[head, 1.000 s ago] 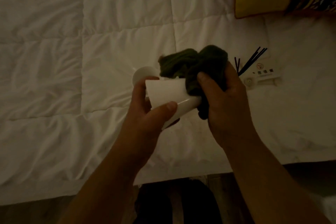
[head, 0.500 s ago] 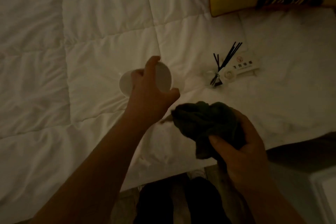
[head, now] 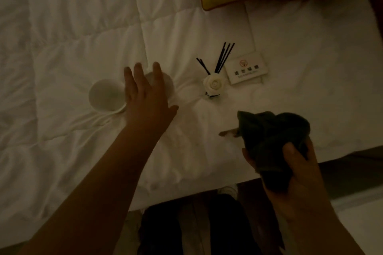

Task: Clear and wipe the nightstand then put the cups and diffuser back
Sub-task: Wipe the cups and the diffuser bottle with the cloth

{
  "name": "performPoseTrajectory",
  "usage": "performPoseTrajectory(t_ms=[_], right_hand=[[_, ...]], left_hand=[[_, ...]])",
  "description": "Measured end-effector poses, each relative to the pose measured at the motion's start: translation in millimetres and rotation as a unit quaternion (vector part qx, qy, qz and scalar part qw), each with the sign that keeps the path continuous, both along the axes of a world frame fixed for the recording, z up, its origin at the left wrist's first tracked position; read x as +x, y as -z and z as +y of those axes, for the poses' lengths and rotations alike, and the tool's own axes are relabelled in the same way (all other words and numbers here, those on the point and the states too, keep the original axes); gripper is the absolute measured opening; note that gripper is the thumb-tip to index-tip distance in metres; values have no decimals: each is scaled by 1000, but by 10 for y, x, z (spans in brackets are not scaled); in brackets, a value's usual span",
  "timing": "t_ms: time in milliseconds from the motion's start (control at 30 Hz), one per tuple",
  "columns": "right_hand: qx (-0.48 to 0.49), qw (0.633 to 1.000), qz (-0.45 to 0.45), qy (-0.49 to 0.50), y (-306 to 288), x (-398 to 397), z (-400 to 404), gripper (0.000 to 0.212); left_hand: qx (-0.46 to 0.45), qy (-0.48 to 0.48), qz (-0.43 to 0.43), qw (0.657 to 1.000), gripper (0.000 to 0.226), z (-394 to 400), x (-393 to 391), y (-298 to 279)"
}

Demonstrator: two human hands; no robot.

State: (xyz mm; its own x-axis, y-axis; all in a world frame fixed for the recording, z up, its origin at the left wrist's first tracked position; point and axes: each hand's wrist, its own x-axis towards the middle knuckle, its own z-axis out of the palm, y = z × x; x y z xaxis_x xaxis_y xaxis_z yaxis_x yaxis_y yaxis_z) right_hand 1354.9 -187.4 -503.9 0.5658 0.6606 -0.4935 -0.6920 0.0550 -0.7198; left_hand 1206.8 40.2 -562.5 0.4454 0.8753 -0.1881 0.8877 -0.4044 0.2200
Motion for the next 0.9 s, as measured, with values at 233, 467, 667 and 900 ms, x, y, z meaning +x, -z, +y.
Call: performPoseTrajectory(t_ms=[233, 467, 667, 900], right_hand=[[-77, 994, -66, -42, 47, 656, 106, 35], [-127, 958, -245, -77, 104, 912, 217, 29], [-175, 937, -295, -59, 99, 907, 340, 36], [-143, 952, -263, -57, -90, 757, 545, 22]], left_hand=[[-161, -73, -202, 963, 73, -670, 455, 40], [-204, -117, -299, 925, 47, -354, 933, 295], [-229, -164, -376, 883, 19, -293, 953, 255], [-192, -106, -443, 869, 34, -390, 776, -179]])
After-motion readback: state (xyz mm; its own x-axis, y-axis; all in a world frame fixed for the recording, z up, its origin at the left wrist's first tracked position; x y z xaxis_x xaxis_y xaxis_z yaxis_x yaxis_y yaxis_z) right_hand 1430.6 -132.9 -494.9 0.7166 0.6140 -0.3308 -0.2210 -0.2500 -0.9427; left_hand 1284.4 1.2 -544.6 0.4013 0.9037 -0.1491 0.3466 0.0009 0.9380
